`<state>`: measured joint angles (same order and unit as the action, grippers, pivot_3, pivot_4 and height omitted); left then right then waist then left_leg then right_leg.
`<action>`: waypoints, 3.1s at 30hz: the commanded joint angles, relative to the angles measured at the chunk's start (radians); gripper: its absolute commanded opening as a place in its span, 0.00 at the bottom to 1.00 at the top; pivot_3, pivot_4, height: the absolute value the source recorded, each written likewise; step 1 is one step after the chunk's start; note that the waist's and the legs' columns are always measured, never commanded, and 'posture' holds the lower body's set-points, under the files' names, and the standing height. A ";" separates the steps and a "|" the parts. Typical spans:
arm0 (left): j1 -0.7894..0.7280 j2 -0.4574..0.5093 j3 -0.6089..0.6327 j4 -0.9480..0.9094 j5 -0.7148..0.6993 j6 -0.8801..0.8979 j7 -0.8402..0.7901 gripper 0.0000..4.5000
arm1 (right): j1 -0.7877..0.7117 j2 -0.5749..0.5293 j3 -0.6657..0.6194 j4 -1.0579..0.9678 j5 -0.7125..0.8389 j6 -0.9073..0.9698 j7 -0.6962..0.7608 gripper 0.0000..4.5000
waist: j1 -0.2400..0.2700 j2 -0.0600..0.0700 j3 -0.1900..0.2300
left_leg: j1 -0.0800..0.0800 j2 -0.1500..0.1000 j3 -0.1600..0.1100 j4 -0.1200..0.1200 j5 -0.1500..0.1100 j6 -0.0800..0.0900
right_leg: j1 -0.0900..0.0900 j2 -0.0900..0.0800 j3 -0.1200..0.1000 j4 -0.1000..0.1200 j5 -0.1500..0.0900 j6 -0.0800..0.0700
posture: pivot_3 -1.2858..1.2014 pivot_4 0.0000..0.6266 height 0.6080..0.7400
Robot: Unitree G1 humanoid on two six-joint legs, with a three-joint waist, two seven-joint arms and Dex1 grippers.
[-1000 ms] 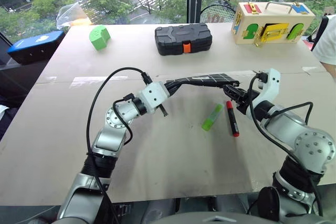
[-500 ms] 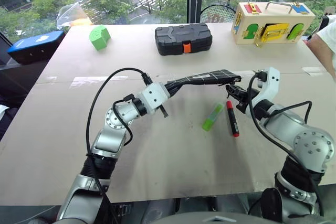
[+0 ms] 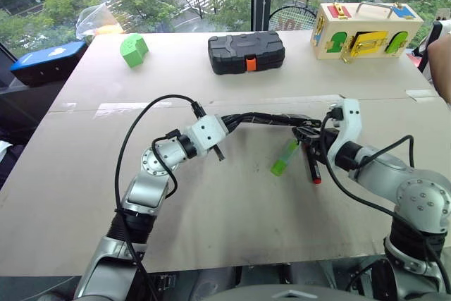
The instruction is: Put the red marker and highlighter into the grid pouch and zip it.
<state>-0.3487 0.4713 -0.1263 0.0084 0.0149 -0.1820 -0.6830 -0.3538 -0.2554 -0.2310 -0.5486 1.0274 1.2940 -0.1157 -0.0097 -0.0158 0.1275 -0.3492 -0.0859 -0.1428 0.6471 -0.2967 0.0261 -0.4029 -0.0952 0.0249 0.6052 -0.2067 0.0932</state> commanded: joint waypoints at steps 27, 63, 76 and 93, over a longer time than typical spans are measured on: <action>0.021 0.016 -0.029 -0.070 -0.029 -0.033 -0.067 0.00 | -0.198 0.037 0.198 0.138 -0.037 -0.030 0.168 0.02 | -0.003 0.000 0.000 | 0.000 0.001 -0.001 -0.001 0.000 0.000 | 0.000 0.000 0.000 0.000 0.000 0.000 | 0.52 0.24 1.00; 0.037 -0.021 0.022 -0.103 -0.093 0.082 -0.047 0.00 | -0.090 -0.086 0.190 -0.061 -0.158 -0.021 0.404 0.69 | -0.002 0.000 0.000 | -0.001 0.000 -0.001 -0.002 0.000 0.000 | -0.001 -0.001 -0.002 -0.002 0.000 0.000 | 0.52 0.24 1.00; 0.016 -0.009 0.021 -0.086 -0.104 0.079 -0.059 0.00 | -0.057 -0.081 -0.030 -0.085 -0.061 0.068 0.174 0.01 | 0.003 0.000 0.000 | -0.001 0.000 -0.001 -0.002 0.000 0.000 | 0.000 -0.001 -0.002 -0.003 0.000 0.000 | 0.52 0.24 1.00; 0.020 -0.010 -0.032 -0.138 -0.091 0.094 -0.087 0.00 | -0.242 -0.369 0.624 0.039 -0.610 -0.265 0.310 0.01 | -0.001 0.001 0.001 | -0.001 -0.001 0.000 -0.002 0.000 0.000 | 0.000 -0.001 -0.003 -0.003 0.000 0.000 | 0.52 0.24 1.00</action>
<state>-0.3265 0.4632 -0.1618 -0.1072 -0.0722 -0.0669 -0.7686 -0.5586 -0.5839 0.2854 -0.4981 0.5315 1.1305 0.1444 -0.0112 -0.0153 0.1280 -0.3502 -0.0865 -0.1431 0.6454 -0.2967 0.0261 -0.4033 -0.0962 0.0220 0.6017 -0.2067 0.0934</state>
